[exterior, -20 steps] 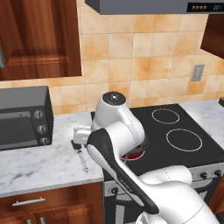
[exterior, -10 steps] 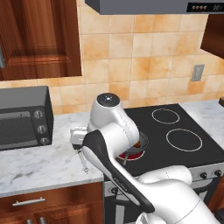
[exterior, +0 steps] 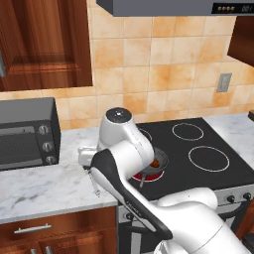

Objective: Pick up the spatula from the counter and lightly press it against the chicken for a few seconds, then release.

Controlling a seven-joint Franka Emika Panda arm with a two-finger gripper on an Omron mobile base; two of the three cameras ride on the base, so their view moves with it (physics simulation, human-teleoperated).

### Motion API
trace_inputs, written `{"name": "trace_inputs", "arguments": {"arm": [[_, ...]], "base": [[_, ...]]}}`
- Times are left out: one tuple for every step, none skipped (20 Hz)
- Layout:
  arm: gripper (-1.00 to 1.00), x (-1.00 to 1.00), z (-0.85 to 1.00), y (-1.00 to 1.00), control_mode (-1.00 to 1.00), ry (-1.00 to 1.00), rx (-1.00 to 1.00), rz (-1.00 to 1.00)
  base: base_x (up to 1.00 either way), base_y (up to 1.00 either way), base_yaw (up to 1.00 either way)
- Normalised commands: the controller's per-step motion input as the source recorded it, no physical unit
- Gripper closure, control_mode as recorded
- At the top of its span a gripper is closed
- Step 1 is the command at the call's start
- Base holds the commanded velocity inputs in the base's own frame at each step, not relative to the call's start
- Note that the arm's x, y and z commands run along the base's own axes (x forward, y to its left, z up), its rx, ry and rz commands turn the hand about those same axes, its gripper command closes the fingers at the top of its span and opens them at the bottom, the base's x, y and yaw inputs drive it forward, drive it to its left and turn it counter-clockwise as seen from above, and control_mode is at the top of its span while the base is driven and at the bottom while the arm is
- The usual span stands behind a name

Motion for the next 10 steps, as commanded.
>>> {"name": "trace_inputs", "arguments": {"arm": [[-1.00,0.08,-0.26,0.00,-1.00,0.00,0.00,0.02],[-1.00,0.10,-0.26,0.00,-1.00,0.00,0.00,0.03],[-1.00,0.11,-0.22,0.00,-1.00,0.00,0.00,0.03],[-1.00,0.10,-0.15,0.00,-1.00,0.00,0.00,0.03],[-1.00,0.08,-0.13,0.00,-1.00,0.00,0.00,0.04],[-1.00,0.06,-0.13,0.00,-1.00,0.00,0.00,0.03],[-1.00,0.09,-0.13,0.00,-1.00,0.00,0.00,0.04],[-1.00,0.11,-0.14,0.00,-1.00,0.00,0.00,0.05],[-1.00,0.13,-0.13,0.00,-1.00,0.00,0.00,0.05],[-1.00,0.13,-0.13,0.00,-1.00,0.00,0.00,0.05]], "base": [[0.00,0.00,0.00],[0.00,0.00,0.00],[0.00,0.00,0.00],[0.00,0.00,0.00],[0.00,0.00,0.00],[0.00,0.00,0.00],[0.00,0.00,0.00],[0.00,0.00,0.00],[0.00,0.00,0.00],[0.00,0.00,0.00]]}}
